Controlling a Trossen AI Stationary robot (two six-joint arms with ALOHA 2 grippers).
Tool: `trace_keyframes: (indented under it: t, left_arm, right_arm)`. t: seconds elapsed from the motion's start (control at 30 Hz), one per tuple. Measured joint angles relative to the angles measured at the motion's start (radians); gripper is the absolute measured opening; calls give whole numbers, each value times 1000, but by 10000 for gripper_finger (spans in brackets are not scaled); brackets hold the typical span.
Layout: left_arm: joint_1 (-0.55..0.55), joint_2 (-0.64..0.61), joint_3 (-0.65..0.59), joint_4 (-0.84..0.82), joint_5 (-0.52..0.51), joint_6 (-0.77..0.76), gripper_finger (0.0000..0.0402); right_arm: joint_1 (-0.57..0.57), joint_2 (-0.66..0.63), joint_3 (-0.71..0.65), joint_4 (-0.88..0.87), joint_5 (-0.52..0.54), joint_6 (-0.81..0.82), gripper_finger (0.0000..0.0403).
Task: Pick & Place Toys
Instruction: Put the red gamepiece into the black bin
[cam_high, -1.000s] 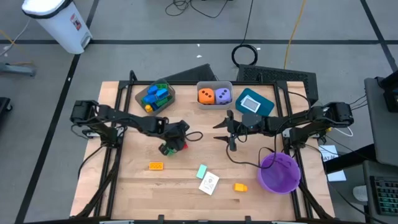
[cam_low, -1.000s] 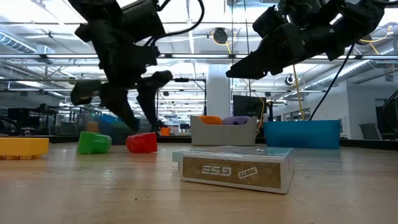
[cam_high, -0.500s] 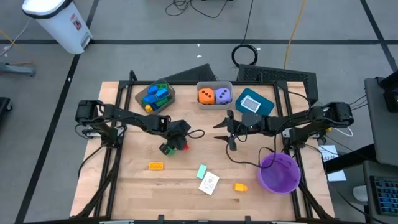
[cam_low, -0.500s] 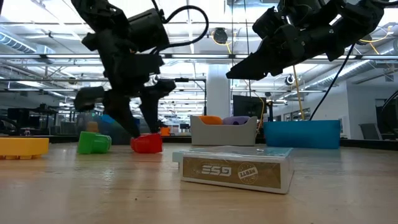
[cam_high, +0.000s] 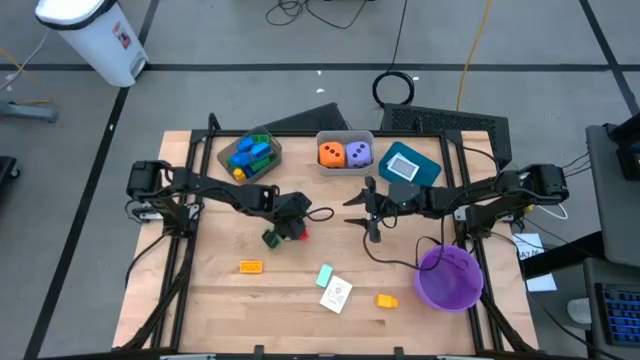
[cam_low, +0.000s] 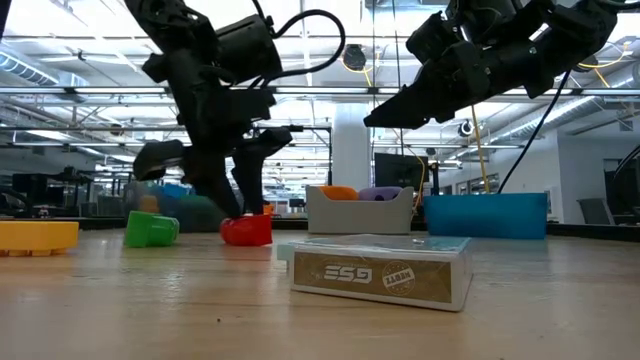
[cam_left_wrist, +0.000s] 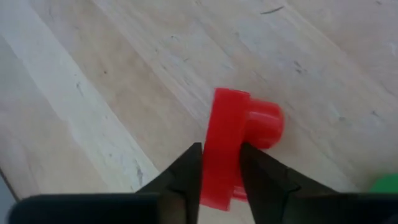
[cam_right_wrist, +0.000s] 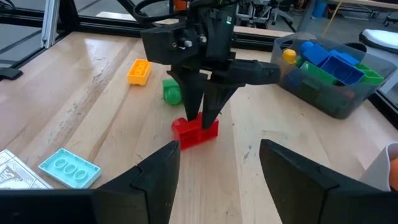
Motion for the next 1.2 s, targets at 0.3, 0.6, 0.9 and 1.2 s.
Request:
trace_keyframes:
  t: [0.3, 0.6, 0.9, 1.2]
  left_arm:
    - [5, -1, 1, 2, 0, -28, 68]
    - [16, -44, -1, 4, 1, -110, 50]
    - [28, -75, 0, 16, -75, -165, 35]
    - [13, -76, 118, -102, -130, -287, 118]
  right_arm:
    - [0, 0, 0, -4, 0, 0, 212]
    - [0, 0, 0, -5, 0, 0, 212]
    - [0, 0, 0, -7, 0, 0, 212]
    - [0, 0, 0, -12, 0, -2, 212]
